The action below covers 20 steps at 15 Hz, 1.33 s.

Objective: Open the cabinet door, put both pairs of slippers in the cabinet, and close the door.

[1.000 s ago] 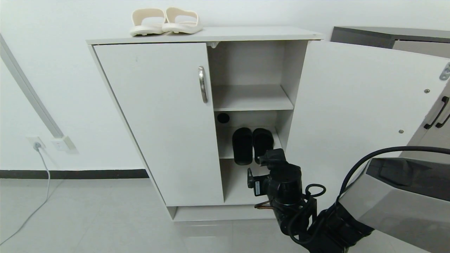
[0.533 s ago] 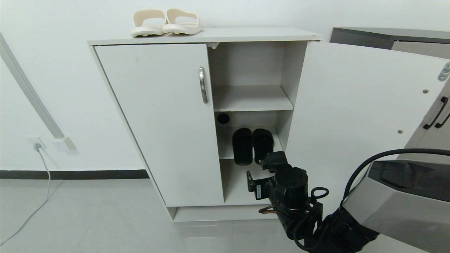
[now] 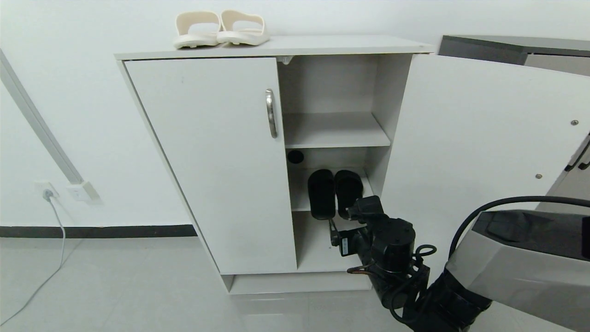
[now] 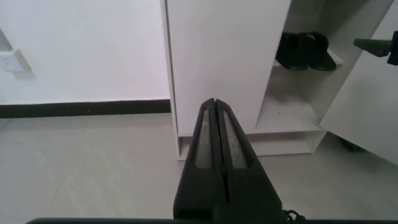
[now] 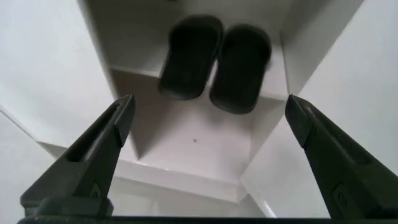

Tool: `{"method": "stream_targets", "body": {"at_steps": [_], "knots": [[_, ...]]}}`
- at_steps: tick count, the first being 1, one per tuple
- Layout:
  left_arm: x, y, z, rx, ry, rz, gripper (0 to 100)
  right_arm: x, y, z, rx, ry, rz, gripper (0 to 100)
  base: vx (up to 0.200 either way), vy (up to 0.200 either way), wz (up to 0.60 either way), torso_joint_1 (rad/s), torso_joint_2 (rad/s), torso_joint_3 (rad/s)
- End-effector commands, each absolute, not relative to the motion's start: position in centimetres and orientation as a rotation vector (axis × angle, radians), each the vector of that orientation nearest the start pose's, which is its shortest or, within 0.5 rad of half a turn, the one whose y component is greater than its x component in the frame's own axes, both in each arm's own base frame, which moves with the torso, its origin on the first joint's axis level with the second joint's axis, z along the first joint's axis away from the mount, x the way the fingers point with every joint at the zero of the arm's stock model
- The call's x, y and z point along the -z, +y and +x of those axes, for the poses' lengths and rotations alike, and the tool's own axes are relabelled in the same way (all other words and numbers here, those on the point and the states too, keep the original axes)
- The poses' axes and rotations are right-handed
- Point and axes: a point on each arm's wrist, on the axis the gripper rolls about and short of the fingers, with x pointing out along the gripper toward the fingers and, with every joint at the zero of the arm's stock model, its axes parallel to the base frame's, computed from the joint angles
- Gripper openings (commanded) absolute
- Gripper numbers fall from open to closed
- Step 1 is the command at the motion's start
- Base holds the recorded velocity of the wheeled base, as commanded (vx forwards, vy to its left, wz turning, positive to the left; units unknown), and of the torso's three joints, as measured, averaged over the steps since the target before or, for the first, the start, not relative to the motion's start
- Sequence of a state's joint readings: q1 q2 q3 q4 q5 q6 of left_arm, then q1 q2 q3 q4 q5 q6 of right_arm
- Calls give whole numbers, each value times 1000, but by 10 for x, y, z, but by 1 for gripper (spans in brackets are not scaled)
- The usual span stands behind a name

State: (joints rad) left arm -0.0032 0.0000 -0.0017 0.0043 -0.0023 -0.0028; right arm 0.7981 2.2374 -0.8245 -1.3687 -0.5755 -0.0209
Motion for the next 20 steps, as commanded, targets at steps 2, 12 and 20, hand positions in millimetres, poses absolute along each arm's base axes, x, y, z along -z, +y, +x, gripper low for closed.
{"method": "stream_targets", "body": {"at_steps": [2,12,20], "knots": [[-75,0,-23,6,5,-3,0,-66,268,281,-218,36,-52,100,0,200,0,0,2,2],[-75,0,-23,6,5,-3,0,-60,264,278,-243,61,-75,100,0,200,0,1,3,1],[-75,0,-23,5,5,-3,0,-58,264,277,-248,65,-78,100,0,75,0,0,1,1]]}}
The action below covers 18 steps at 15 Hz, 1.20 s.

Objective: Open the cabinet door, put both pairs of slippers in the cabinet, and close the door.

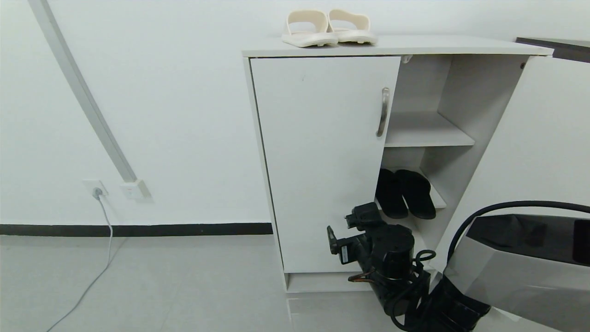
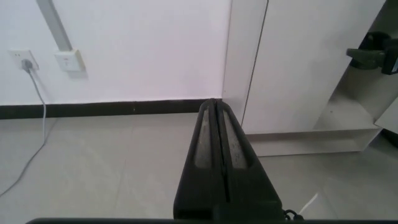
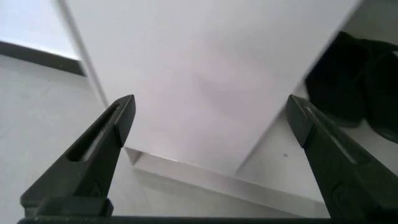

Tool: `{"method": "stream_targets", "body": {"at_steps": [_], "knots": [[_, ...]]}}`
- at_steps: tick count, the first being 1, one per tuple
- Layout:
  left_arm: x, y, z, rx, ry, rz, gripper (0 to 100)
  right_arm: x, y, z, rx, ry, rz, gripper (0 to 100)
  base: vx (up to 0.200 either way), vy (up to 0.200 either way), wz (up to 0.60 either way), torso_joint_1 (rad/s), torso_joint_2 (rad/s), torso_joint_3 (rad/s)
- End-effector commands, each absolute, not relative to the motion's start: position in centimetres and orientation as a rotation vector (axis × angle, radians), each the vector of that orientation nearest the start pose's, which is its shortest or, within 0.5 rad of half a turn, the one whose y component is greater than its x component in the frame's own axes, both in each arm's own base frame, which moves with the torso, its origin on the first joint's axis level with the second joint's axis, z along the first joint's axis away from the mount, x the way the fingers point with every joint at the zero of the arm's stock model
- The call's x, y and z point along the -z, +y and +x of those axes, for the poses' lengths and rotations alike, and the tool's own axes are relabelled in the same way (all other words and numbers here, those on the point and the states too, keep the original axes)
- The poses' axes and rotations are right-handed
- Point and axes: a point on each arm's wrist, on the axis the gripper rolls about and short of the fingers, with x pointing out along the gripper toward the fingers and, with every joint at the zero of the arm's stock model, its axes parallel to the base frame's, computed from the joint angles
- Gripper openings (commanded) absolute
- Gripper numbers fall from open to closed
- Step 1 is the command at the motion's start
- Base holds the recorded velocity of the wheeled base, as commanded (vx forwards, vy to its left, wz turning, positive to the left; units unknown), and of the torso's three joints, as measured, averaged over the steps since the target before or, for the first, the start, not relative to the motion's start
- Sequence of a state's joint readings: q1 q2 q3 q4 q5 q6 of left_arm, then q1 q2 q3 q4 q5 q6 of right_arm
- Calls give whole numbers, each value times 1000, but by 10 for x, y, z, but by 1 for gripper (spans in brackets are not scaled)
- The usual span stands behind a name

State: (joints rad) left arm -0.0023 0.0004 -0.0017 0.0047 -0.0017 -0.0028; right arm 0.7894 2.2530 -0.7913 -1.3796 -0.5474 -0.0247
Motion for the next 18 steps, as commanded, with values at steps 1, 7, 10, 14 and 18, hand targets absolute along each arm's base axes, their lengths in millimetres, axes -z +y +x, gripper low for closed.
{"method": "stream_targets", "body": {"at_steps": [1,7,10,14,18], "knots": [[-75,0,-23,5,5,-3,0,-58,264,277,-246,64,-78,100,0,0,0,0,0,0],[-75,0,-23,5,5,-3,0,-57,264,277,-248,67,-81,100,0,0,0,0,0,0],[-75,0,-23,5,5,-3,0,-57,264,276,-249,67,-81,100,0,0,0,0,0,0],[-75,0,-23,5,5,2,0,-57,265,276,-254,67,-81,100,0,0,0,3,-121,-174],[-75,0,-23,5,5,-2,0,-57,264,275,-255,68,-82,100,0,0,0,40,-436,-366]]}}
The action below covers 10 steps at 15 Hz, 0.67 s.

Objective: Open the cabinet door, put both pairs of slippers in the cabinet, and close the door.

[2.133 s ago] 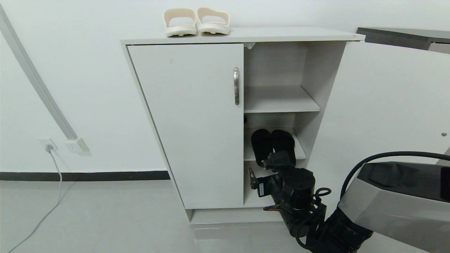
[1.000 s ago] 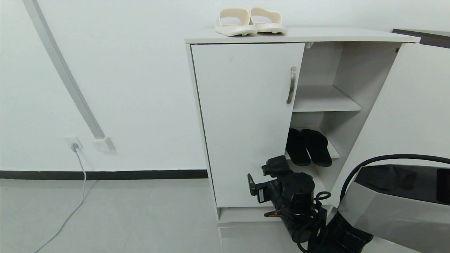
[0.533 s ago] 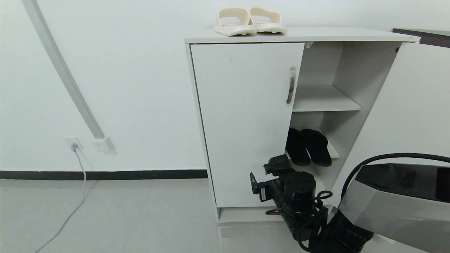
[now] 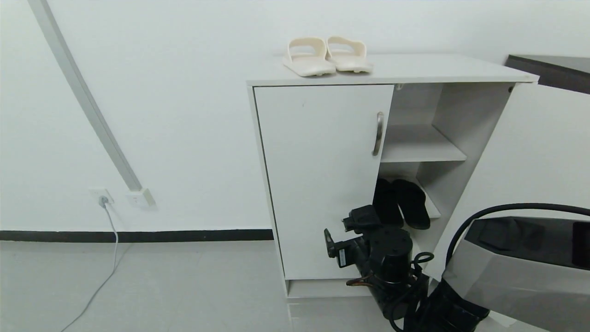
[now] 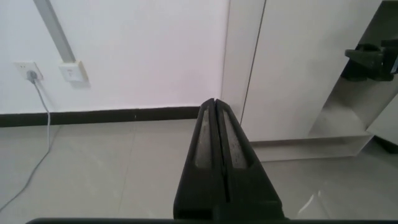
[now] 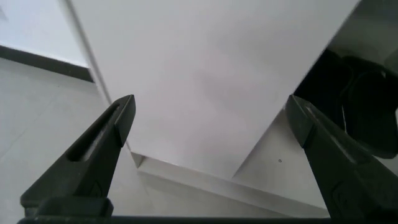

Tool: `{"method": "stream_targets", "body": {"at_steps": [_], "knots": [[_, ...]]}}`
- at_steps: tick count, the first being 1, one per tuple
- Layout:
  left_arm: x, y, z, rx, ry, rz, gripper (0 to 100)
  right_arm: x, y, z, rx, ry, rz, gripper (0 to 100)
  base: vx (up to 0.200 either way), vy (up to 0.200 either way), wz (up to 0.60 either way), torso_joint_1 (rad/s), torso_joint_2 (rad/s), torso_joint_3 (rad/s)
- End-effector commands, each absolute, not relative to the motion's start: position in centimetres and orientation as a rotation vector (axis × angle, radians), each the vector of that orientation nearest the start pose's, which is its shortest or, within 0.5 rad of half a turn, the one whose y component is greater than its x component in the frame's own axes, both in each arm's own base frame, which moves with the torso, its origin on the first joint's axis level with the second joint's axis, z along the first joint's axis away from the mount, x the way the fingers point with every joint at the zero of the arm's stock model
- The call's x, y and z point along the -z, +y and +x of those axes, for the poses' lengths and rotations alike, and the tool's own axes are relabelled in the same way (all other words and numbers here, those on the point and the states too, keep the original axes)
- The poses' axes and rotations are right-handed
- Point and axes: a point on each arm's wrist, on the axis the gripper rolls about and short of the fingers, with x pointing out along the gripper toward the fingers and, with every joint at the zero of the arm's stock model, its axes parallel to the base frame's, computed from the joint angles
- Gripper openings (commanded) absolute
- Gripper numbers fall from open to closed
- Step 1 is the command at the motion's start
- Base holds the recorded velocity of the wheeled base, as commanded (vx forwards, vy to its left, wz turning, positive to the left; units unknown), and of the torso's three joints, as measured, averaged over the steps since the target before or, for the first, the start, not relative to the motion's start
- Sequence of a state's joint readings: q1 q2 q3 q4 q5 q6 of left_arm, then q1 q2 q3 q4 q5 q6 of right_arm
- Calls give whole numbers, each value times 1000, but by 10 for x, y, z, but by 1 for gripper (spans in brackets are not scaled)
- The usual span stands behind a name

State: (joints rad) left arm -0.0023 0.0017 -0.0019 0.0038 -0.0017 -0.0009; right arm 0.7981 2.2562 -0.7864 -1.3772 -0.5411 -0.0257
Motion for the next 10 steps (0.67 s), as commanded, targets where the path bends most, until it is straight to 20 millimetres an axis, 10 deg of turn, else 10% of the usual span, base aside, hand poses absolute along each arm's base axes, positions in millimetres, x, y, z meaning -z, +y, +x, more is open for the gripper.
{"method": "stream_targets", "body": {"at_steps": [1,10], "knots": [[-75,0,-23,5,5,-2,0,-57,264,275,-255,69,-83,100,0,0,0,100,-505,-359],[-75,0,-23,5,5,-2,0,-57,266,271,-269,51,-115,100,0,0,0,136,-472,-336]]}}
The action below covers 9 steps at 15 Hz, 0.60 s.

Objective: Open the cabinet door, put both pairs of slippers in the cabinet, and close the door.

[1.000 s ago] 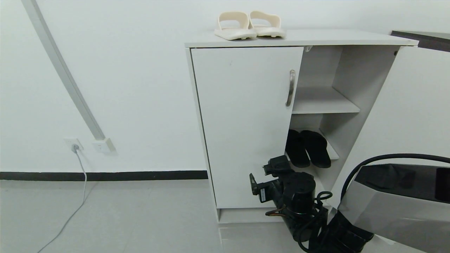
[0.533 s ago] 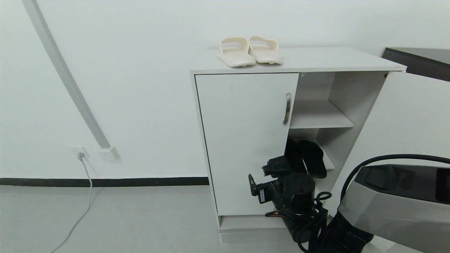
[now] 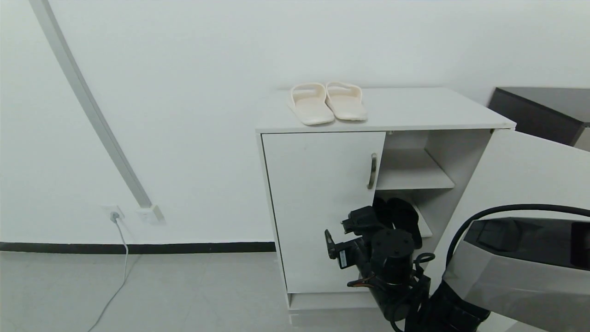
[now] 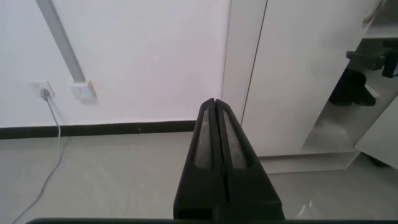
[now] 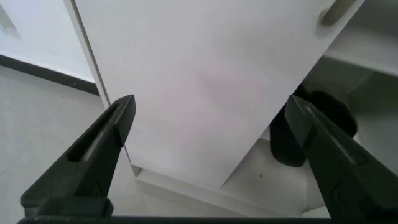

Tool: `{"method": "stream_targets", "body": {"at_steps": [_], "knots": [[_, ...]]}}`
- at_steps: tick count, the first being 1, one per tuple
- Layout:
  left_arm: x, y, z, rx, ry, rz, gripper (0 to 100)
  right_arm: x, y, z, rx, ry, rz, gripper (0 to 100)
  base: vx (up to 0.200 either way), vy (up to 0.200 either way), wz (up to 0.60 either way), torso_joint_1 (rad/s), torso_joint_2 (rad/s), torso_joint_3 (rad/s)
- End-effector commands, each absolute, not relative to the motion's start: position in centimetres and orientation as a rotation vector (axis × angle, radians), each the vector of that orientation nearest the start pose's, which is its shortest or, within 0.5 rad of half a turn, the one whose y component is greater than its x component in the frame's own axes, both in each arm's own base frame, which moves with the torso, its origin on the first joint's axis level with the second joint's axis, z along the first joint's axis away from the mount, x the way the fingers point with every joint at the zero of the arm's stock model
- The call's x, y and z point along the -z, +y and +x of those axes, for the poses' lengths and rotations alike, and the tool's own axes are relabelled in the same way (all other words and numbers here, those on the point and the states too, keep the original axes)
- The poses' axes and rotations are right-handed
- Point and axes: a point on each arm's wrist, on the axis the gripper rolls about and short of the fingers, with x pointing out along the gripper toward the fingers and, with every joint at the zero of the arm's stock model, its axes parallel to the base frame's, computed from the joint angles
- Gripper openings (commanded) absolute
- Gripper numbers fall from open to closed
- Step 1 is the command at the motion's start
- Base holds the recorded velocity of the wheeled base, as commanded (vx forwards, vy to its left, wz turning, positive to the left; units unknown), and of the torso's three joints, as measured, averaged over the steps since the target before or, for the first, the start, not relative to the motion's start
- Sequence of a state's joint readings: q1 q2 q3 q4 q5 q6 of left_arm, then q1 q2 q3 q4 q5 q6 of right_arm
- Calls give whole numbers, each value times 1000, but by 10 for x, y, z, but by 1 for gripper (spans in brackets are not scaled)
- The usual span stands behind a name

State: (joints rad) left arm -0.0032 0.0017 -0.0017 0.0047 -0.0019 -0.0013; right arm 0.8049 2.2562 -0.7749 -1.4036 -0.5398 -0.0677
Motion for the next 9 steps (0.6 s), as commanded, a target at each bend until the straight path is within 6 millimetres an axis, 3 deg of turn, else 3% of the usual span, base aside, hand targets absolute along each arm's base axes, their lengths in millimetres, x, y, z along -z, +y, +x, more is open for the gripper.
{"method": "stream_targets", "body": {"at_steps": [1,9], "knots": [[-75,0,-23,6,5,-2,0,-57,267,271,-270,51,-117,100,0,0,0,163,-481,-305],[-75,0,-23,6,5,-2,0,-57,266,270,-270,50,-116,100,0,0,0,202,-510,-310]]}}
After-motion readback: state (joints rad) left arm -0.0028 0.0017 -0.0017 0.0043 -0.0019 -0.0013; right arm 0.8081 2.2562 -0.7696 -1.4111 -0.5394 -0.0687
